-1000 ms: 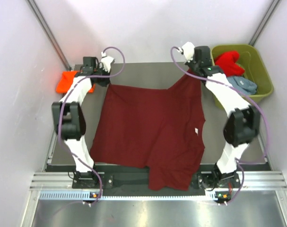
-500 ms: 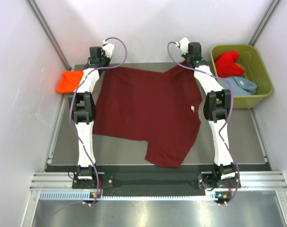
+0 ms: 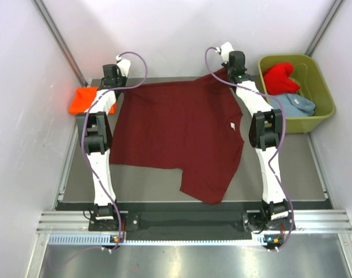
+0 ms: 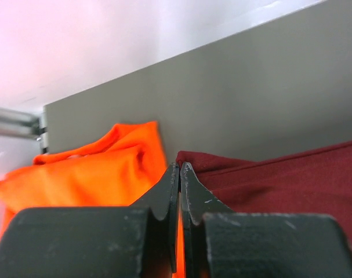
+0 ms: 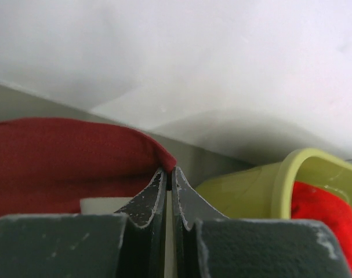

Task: Fold and stack the t-shirts
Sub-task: Fold the tshirt

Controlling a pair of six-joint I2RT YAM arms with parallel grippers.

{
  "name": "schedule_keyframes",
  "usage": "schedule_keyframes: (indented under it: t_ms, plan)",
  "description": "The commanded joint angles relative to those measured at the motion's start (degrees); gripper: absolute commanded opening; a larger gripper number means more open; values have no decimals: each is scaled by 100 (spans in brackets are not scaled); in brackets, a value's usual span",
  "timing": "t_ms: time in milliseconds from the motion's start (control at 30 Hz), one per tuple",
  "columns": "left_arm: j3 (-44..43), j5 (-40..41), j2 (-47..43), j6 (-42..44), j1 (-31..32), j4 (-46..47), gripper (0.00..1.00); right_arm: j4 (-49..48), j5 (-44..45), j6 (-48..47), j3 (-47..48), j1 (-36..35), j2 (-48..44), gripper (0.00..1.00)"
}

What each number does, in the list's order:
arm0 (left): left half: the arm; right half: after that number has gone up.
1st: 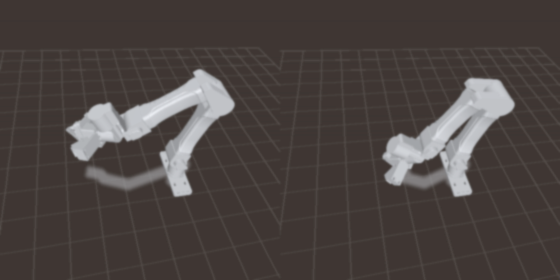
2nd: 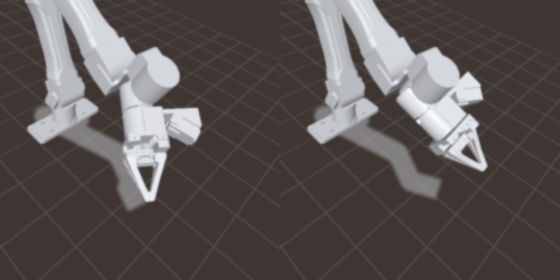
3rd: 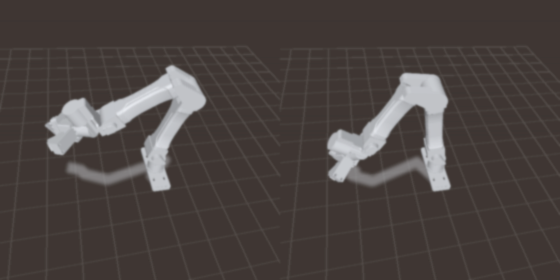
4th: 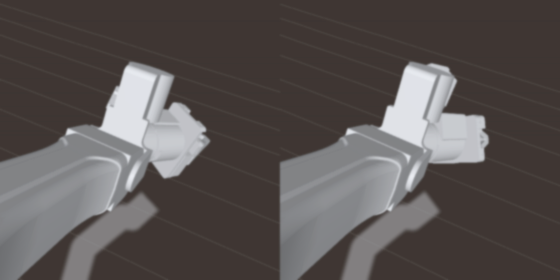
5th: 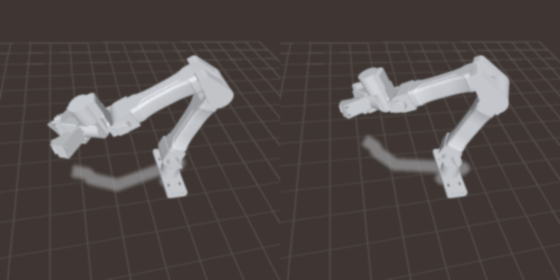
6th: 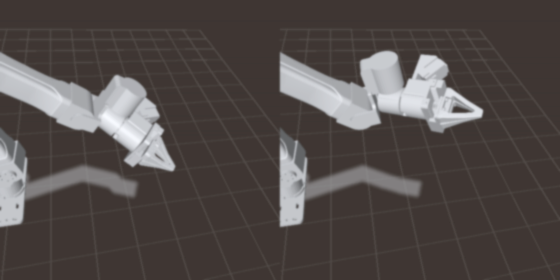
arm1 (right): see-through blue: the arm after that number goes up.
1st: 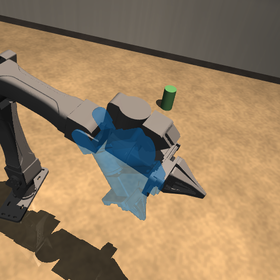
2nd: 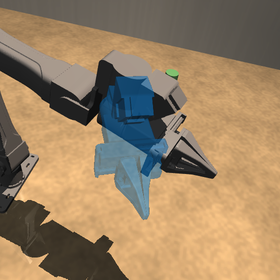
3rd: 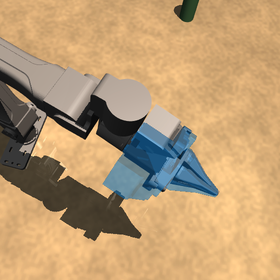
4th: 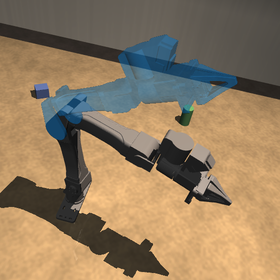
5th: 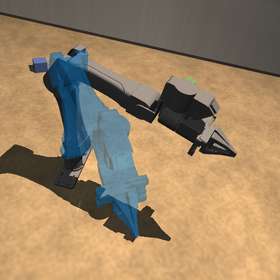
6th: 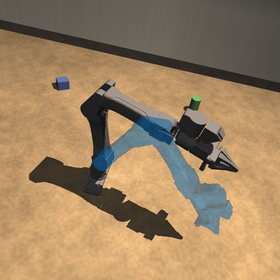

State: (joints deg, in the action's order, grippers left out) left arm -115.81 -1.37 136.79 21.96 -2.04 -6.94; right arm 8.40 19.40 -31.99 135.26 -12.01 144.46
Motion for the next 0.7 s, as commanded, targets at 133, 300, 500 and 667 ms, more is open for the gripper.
schedule_keyframes:
  t_ms: [133, 300, 500, 667]
  plan:
    - [295, -284, -1005, -139, -226, 396, 0, 451, 47, 219, -851, -73, -1279, 0]
    - [471, -689, -1233, -244, -218, 132, 0, 863, -129, 395, -1492, -143, -1920, 0]
    - [884, -865, -1637, -306, -226, -141, 0, 1207, -243, 544, -2029, -223, -2518, 0]
    - [1533, -804, -2068, -262, -226, -167, 0, 1409, -358, 571, -2504, -337, -2915, 0]
